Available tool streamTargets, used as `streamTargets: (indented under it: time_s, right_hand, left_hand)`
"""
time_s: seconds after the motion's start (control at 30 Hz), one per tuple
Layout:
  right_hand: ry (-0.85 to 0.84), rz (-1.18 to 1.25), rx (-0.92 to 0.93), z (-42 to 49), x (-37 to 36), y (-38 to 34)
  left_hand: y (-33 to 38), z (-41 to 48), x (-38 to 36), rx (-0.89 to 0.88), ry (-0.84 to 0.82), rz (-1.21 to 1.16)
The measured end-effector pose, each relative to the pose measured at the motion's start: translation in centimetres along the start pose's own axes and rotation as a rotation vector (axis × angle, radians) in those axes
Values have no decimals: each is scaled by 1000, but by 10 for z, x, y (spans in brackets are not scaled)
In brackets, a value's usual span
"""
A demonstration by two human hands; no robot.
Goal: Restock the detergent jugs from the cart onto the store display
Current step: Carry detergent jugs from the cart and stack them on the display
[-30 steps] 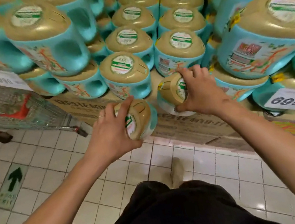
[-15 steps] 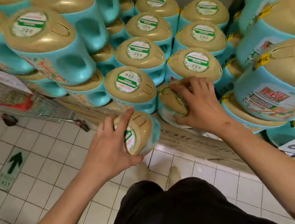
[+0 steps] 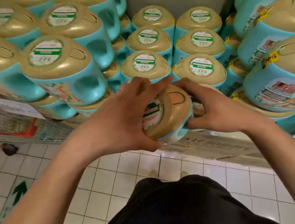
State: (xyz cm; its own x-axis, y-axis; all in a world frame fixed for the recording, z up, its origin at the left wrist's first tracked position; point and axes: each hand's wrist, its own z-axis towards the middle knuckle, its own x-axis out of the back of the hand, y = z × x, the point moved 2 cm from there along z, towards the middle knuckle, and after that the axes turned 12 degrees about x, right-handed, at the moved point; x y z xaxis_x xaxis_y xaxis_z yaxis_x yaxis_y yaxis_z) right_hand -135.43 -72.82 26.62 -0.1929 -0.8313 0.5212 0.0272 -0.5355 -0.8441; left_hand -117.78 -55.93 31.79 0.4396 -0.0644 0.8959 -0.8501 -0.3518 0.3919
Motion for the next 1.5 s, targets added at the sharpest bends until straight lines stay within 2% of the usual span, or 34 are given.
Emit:
streamTargets:
  time_s: [0.07,0.17,0.27,0.37,0.5,0.6,0.67,0.8,1.07,1.17,1.3,1.4,1.5]
  right_hand:
    - [8,-2,-51,4,9,-7]
    - [120,115,-70,9,29,-10]
    - [190,269,-64,15,39,-6]
    - [382,528,-80,21,39,6]
    - [605,588,14,33,44,23]
    - [681,558,30,55,58,30]
    - [702,558,19,74,68,35]
    - [737,541,-104,112,92,73]
    - [851,503,-142,191,146,116]
    - [961,579,-160,211,157,135]
    - [1143,739,-181,231,154,156]
    - [1206,687,-192,239,148,169]
    - [1208,576,-208,245,147,174]
  left_hand:
    - [3,12,16,-85,3,34]
    - [6,33,38,-190,9,45]
    - [4,57,55,-290,40,-41]
    - [-3,81,62,-282,149,-347]
    - [-14,111,45,-162,351,-693]
    - [-26,140,24,-40,302,-1102]
    - [-35,162,13,51,280,-1260]
    - [-46,207,13,144,290,-1354]
    - [-45,297,51,184,374,-1428]
    - [-33,330,57,172,377,-1443]
    - [-31,360,55,212,301,-1463]
    - [-38,370,53,196,249,-1454]
    - [-49,376,49,215,271,-1487]
